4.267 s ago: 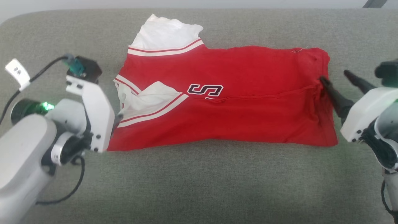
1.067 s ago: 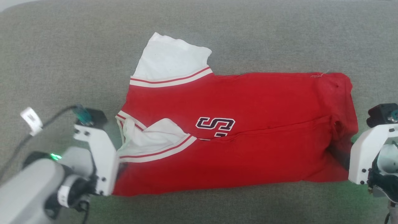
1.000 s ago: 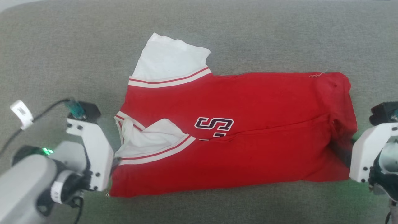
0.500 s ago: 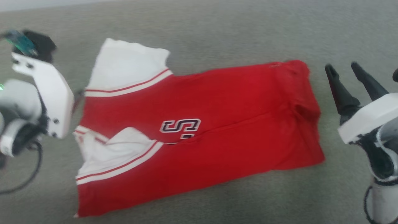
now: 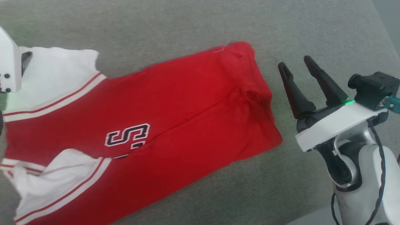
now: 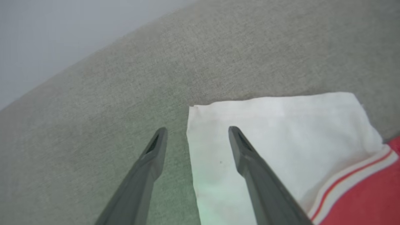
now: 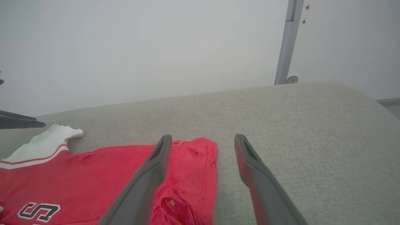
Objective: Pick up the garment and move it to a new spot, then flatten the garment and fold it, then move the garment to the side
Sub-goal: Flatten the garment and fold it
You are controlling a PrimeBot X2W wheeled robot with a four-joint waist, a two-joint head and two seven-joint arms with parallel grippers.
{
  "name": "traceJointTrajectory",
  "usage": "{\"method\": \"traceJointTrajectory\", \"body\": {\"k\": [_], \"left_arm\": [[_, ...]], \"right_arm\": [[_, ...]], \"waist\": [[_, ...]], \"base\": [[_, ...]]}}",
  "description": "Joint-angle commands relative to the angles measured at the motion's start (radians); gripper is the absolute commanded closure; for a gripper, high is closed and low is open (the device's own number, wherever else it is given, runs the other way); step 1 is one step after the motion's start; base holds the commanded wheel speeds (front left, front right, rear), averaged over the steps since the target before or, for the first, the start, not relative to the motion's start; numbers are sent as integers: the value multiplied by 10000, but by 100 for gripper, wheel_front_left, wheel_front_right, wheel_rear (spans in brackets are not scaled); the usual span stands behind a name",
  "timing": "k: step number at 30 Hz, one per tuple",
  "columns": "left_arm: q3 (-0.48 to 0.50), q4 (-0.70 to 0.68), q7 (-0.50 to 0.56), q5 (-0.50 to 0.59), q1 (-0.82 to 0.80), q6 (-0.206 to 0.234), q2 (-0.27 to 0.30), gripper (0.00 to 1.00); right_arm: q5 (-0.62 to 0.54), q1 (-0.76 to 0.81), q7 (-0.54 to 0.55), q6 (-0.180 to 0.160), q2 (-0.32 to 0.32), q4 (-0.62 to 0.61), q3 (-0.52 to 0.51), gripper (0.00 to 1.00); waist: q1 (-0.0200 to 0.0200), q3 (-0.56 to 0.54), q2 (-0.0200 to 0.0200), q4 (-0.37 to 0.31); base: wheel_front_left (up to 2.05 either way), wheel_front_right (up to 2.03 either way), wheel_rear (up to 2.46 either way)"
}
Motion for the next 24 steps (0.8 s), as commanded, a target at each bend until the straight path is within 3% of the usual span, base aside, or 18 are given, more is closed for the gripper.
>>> {"method": "traceJointTrajectory", "body": {"k": [1,6,10,11,12,15,24], "left_arm": [[-5,192,65,-52,-144,-38,-74,0],[-195,1474,623,-200,-417,-144,-422,0],[-284,2349,1088,-421,-433,59,-809,0],[-266,2576,1265,-549,-426,161,-942,15],[-307,2743,1497,-651,-424,194,-1068,100],[-415,2980,1858,-699,-535,363,-1422,100],[-916,2966,1777,-377,-1423,84,-2588,100]], "right_arm": [[52,-19,-43,-5,-63,5,24,0],[240,-17,226,-3,-250,132,327,0],[409,-201,651,-3,-364,296,413,0],[425,-308,780,-5,-400,337,429,0],[491,-390,987,-5,-394,451,399,0],[539,-817,1571,-5,-551,710,450,0],[553,-3088,3393,-3,-1223,2675,526,0]], "waist": [[0,234,0,-251],[0,326,0,-348],[0,372,0,-307],[0,380,0,-284],[0,387,0,-246],[0,417,0,-70],[0,644,0,943]], "base": [[0,0,0],[0,0,0],[0,0,0],[0,0,0],[0,0,0],[0,0,0],[0,0,0]]}}
